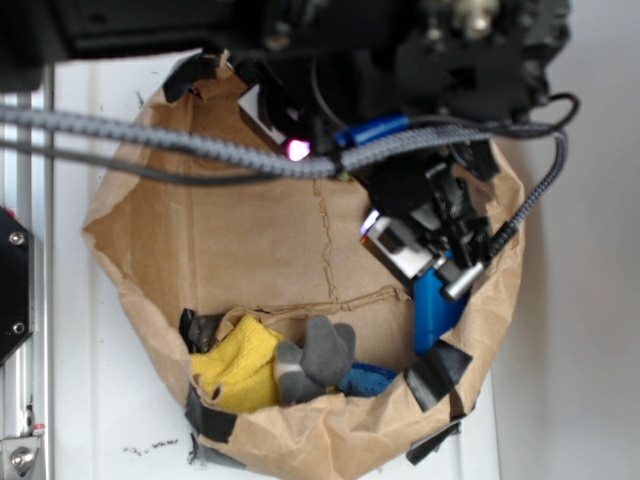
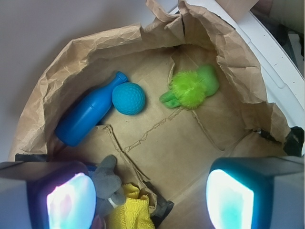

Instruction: Grab the green animal.

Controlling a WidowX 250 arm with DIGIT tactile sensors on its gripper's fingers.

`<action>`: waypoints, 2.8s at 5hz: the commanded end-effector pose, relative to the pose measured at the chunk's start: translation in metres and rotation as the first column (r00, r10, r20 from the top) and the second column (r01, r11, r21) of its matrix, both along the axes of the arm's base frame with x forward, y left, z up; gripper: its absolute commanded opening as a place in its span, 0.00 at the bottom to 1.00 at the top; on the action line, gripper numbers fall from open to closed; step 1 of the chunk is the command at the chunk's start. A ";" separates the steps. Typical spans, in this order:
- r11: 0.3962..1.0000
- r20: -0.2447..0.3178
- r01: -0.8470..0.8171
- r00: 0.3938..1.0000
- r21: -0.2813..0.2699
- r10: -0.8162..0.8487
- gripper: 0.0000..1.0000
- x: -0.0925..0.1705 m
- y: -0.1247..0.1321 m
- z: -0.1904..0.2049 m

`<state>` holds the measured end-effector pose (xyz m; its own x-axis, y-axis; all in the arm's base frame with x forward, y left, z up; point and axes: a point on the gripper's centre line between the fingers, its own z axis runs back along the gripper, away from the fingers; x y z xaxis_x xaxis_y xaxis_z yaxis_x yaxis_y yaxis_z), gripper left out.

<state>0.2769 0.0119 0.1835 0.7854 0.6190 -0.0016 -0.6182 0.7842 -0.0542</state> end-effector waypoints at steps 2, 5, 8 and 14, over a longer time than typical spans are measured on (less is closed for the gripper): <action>0.973 0.041 0.219 0.975 -0.077 -0.216 1.00 0.004 0.010 0.014; 0.676 0.140 0.734 0.665 0.064 -0.734 1.00 0.023 0.013 0.008; 0.708 0.027 0.697 0.710 0.114 -0.704 1.00 0.023 0.015 -0.024; 0.605 0.013 0.795 0.605 0.051 -0.796 1.00 0.029 0.025 -0.046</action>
